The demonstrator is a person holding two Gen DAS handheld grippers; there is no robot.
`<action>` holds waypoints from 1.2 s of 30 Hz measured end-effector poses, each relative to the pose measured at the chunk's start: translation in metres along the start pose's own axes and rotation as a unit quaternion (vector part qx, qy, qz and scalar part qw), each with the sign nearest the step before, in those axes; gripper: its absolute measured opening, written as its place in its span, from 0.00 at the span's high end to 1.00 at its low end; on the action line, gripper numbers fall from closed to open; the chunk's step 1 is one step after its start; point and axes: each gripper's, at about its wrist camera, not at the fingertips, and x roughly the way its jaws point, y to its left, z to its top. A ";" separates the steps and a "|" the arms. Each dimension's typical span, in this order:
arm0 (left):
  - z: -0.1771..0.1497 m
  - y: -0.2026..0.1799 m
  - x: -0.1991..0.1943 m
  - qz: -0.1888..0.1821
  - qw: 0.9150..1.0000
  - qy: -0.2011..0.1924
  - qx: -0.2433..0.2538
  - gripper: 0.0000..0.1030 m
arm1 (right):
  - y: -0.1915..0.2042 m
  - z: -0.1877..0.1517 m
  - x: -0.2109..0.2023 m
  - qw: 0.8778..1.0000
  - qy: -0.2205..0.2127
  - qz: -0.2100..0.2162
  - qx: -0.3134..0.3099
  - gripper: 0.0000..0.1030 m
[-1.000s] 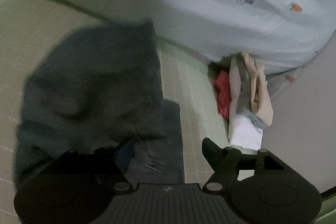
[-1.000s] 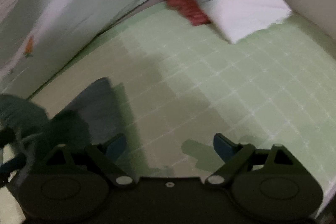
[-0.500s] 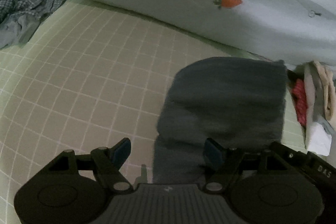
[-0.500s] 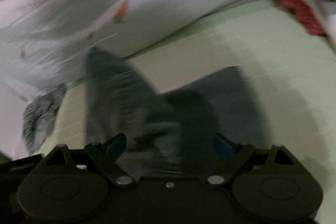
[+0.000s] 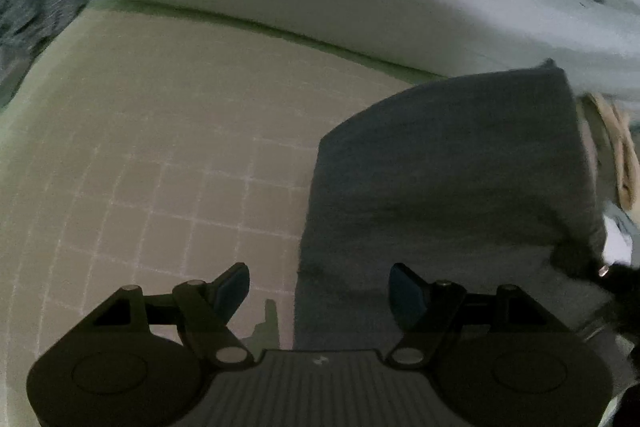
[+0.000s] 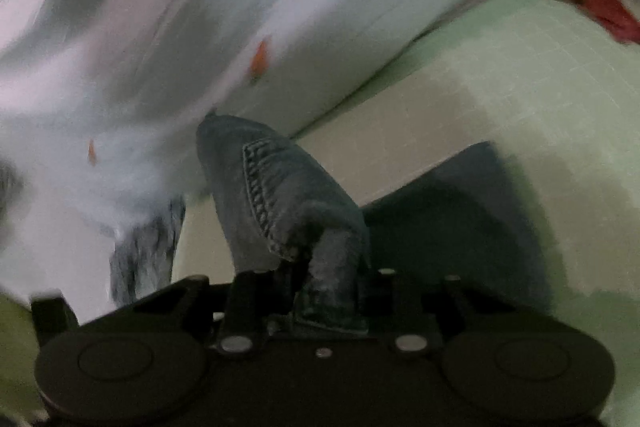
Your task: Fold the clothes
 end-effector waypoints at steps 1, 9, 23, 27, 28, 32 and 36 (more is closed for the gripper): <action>-0.002 -0.004 0.002 -0.005 1.000 0.003 0.008 0.17 | -0.013 0.003 -0.004 1.000 -0.005 -0.019 0.013 0.72; -0.015 -0.024 0.031 -0.019 0.998 0.055 0.033 0.12 | -0.075 0.004 0.012 0.991 0.047 -0.120 0.045 0.16; -0.003 -0.025 0.072 -0.149 0.984 0.094 -0.013 0.47 | -0.049 -0.002 0.054 0.989 0.085 -0.111 -0.045 0.16; -0.006 -0.028 0.058 -0.168 0.983 0.080 0.007 0.71 | -0.031 -0.010 0.043 0.983 0.078 -0.134 -0.098 0.49; -0.005 -0.030 0.052 -0.178 0.981 0.075 0.008 0.74 | -0.029 -0.010 0.035 0.985 0.070 -0.131 -0.090 0.55; -0.003 -0.047 0.025 -0.212 0.974 0.054 0.056 0.76 | -0.016 -0.015 0.001 0.989 0.036 -0.127 -0.072 0.58; -0.002 -0.063 0.004 -0.258 0.962 0.046 0.079 0.76 | -0.008 -0.023 -0.039 0.991 -0.012 -0.130 -0.032 0.59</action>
